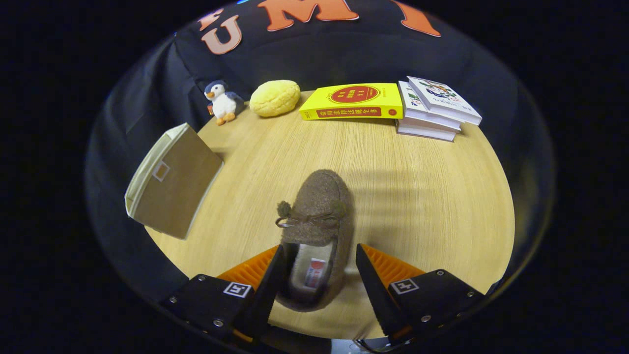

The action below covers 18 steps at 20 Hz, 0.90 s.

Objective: Open the storage box then place both shoes into the box .Put the left shoe in first, then the right shoe, with the right side of both shoes facing outward in a uniform manner.

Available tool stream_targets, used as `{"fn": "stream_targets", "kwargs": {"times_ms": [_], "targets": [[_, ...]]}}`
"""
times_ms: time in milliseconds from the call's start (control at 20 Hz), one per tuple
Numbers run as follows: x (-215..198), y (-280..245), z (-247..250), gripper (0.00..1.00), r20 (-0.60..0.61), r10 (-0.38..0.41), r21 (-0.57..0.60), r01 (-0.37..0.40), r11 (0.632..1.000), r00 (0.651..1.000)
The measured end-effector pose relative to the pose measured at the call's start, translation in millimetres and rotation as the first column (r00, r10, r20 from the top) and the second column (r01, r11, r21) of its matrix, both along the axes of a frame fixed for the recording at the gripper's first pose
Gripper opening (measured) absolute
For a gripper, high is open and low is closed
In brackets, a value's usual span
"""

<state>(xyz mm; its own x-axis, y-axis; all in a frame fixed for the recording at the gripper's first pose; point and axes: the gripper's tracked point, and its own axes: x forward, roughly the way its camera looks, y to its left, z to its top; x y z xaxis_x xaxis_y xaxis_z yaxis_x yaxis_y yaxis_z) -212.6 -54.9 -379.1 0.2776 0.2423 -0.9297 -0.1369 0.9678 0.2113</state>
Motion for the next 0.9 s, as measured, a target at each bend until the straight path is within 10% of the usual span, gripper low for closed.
{"fn": "stream_targets", "kwargs": {"times_ms": [700, 900], "targets": [[27.8, -12.5, -56.4, 0.13, 0.123, -0.028, -0.11, 0.042, 0.993, 0.992], [24.3, -6.6, -44.5, 0.06, 0.084, -0.084, -0.092, 0.092, 0.991, 0.993]]}}
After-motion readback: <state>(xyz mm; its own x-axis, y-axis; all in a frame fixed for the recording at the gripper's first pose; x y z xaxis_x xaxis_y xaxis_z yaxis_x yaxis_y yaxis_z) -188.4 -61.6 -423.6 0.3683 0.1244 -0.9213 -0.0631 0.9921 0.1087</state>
